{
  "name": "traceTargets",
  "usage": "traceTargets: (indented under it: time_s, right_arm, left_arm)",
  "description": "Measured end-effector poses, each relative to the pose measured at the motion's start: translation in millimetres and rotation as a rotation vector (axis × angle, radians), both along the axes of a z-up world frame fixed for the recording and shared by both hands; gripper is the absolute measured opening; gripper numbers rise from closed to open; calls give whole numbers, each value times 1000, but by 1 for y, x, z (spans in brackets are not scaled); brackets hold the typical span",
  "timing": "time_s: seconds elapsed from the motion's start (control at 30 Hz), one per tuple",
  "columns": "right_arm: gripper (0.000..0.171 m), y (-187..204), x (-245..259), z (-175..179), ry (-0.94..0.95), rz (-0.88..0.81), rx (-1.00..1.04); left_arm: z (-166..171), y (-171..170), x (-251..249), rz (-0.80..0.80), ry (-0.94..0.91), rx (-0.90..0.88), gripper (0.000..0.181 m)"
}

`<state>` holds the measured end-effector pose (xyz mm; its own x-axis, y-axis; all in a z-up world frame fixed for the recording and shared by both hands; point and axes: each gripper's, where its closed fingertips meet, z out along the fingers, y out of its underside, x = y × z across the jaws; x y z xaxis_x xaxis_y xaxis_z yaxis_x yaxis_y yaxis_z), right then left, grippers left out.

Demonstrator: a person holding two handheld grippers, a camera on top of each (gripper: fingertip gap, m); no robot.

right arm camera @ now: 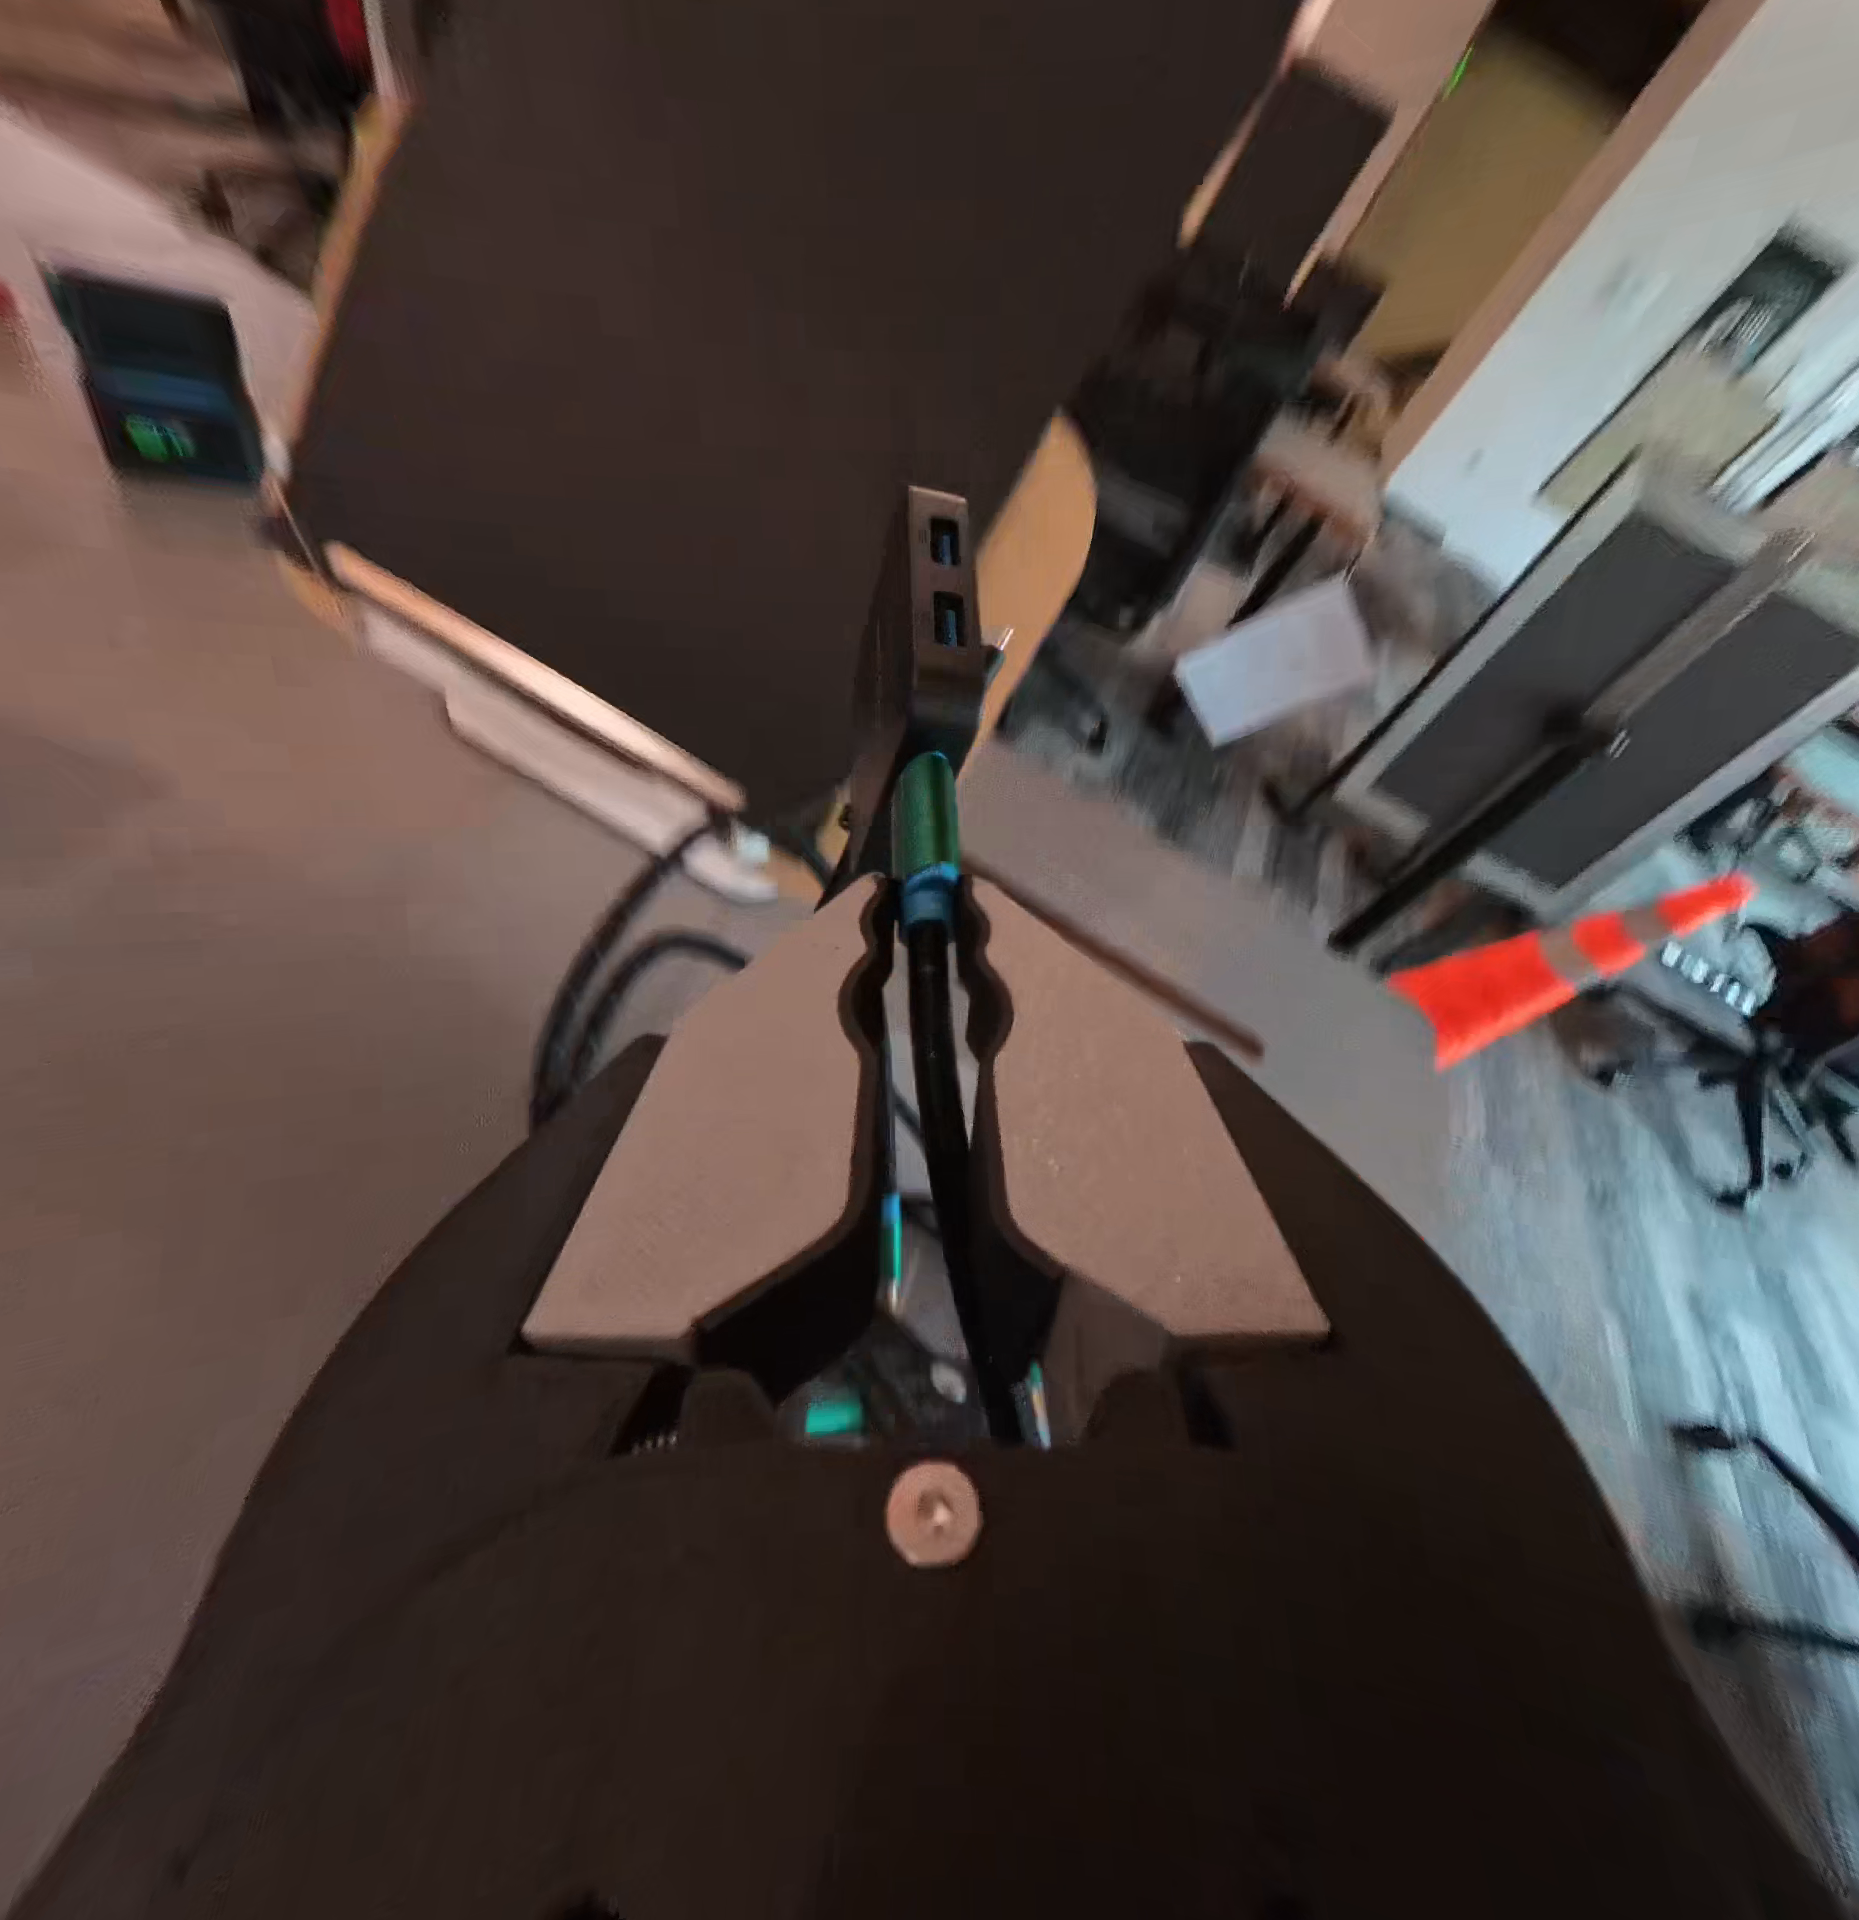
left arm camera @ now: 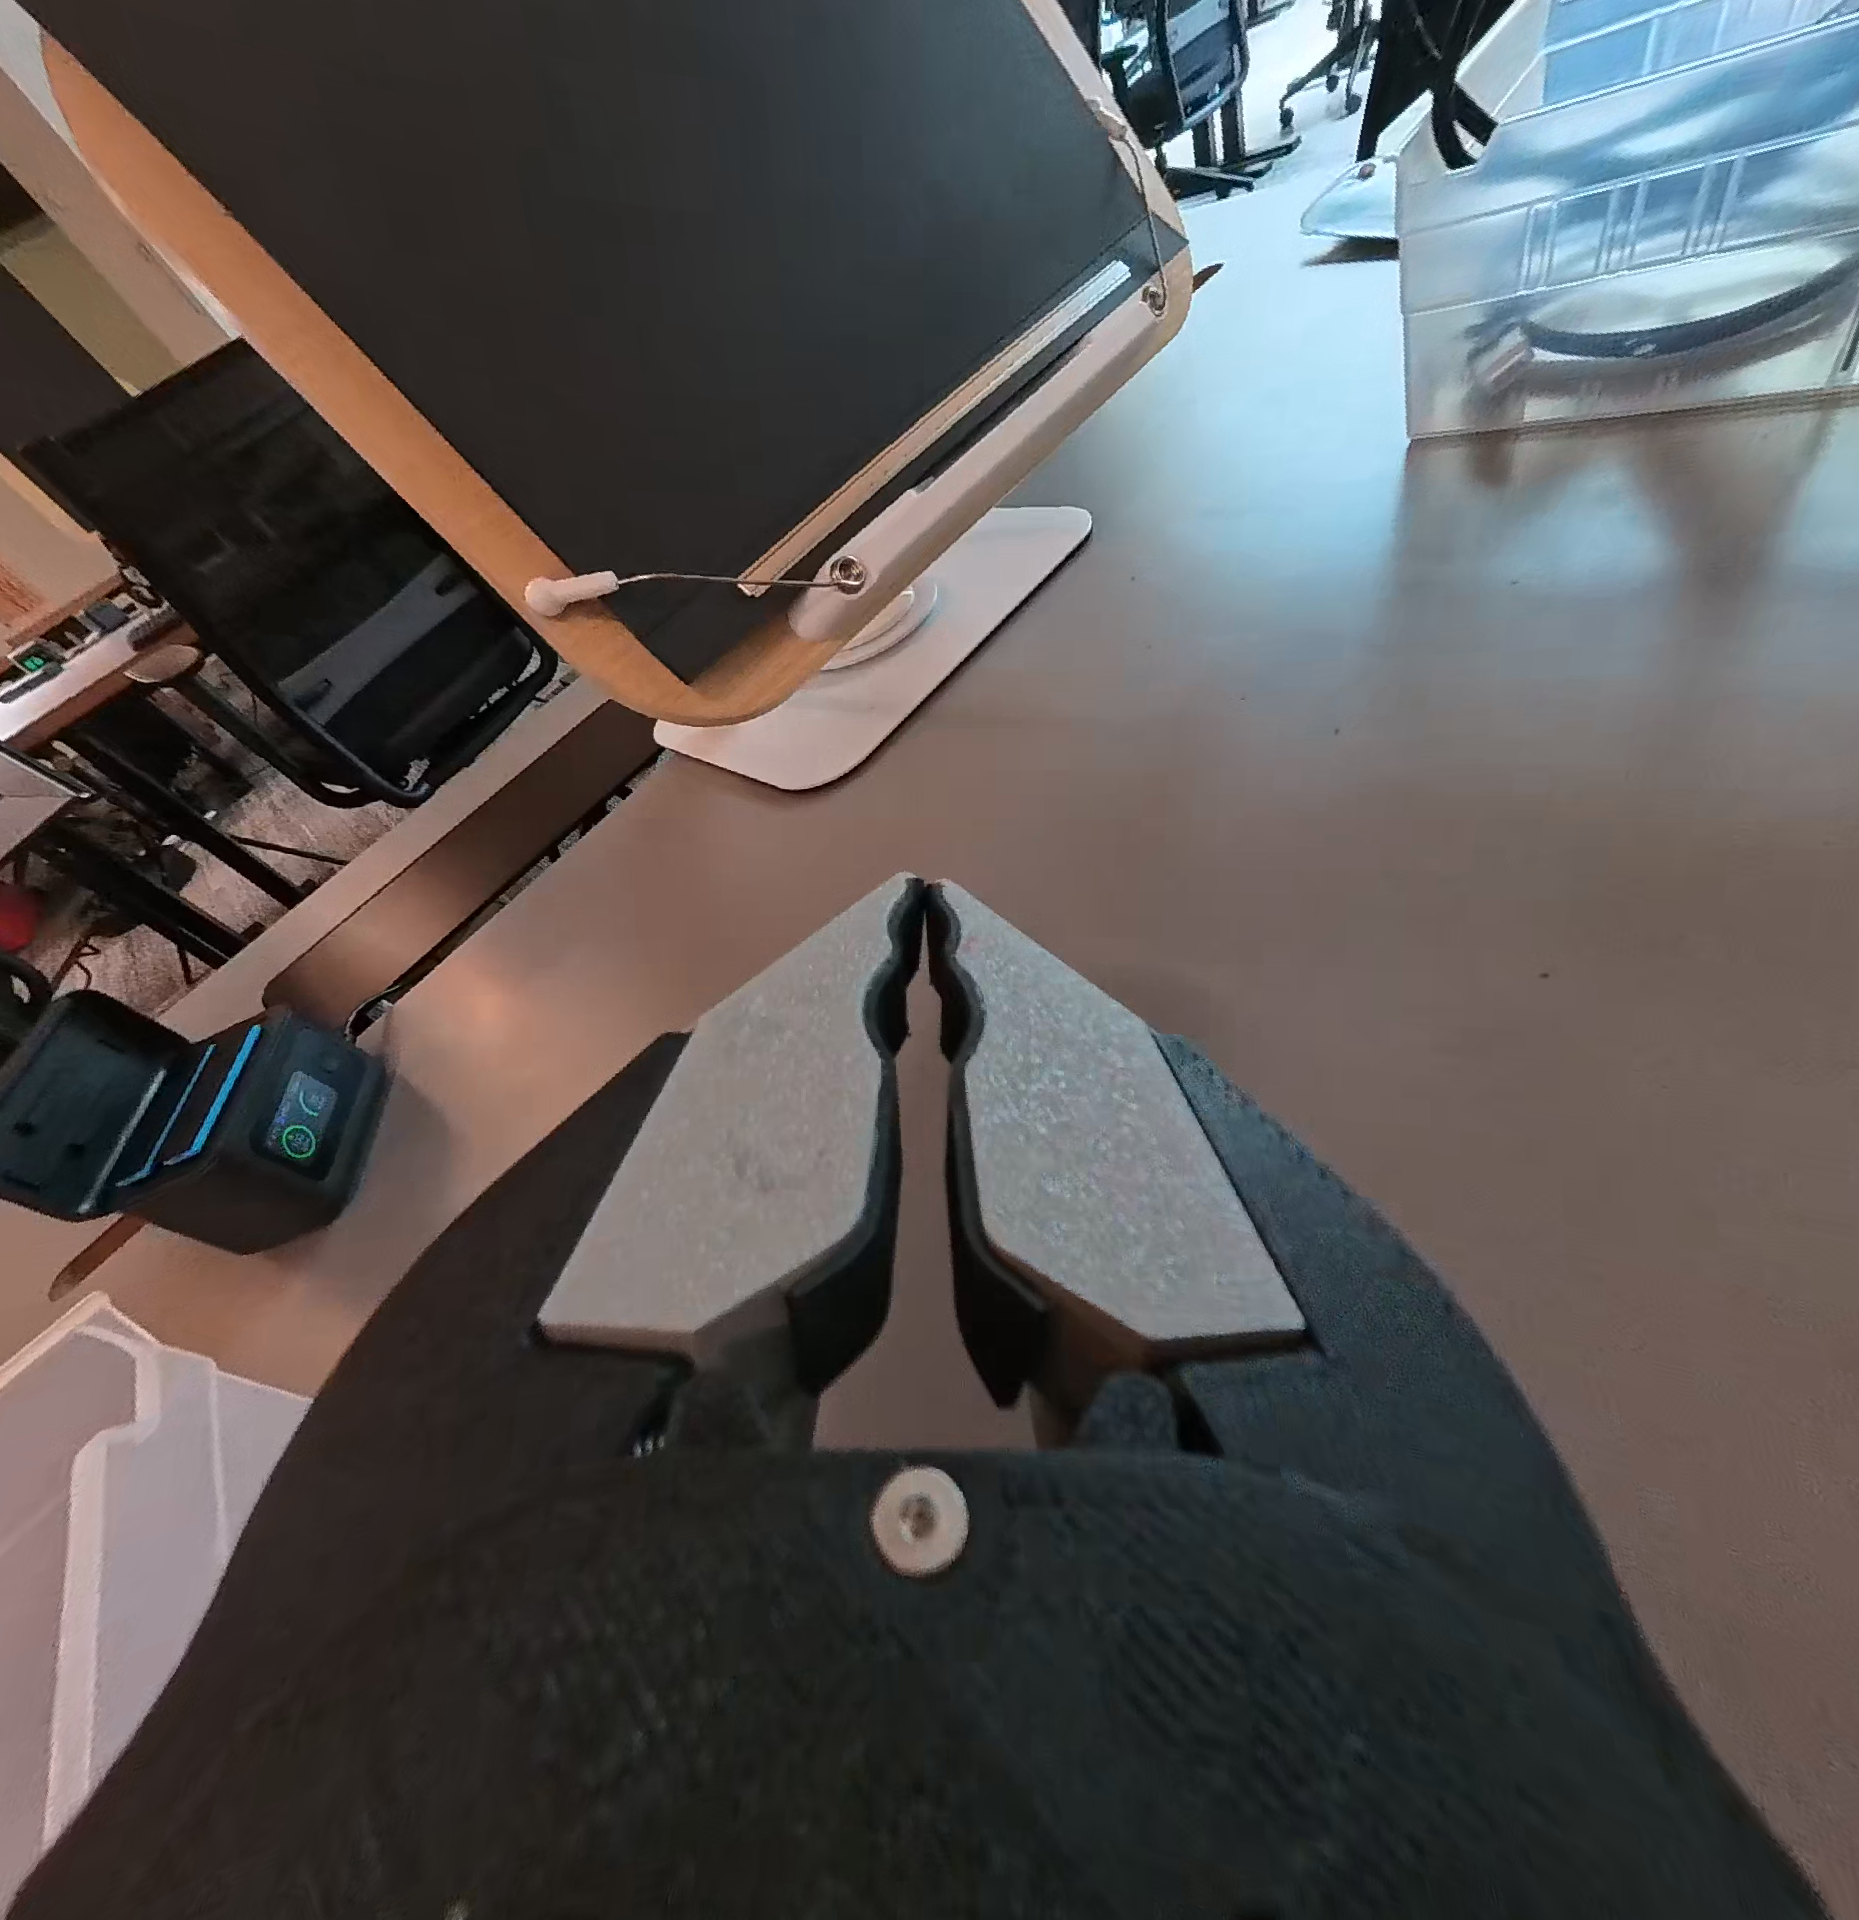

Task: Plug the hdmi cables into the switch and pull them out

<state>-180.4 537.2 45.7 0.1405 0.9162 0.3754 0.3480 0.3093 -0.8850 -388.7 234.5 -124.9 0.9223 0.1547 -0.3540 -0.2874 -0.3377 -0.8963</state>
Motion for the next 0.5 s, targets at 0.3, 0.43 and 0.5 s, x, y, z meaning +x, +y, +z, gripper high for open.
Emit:
traceTargets:
  time_s: [0.3, 0.43, 0.5]
  right_arm:
    - [7, 24, 16, -203, -845, -46, -434]
    - [12, 31, 17, -195, -897, -61, -271]
    - [16, 37, 21, -172, -848, -97, -146]
  left_arm:
    - [-4, 3, 5, -25, -33, -4, 0]
    - [-10, 7, 11, -58, -58, -19, 0]
    - [-14, 8, 13, -73, -87, -31, 0]
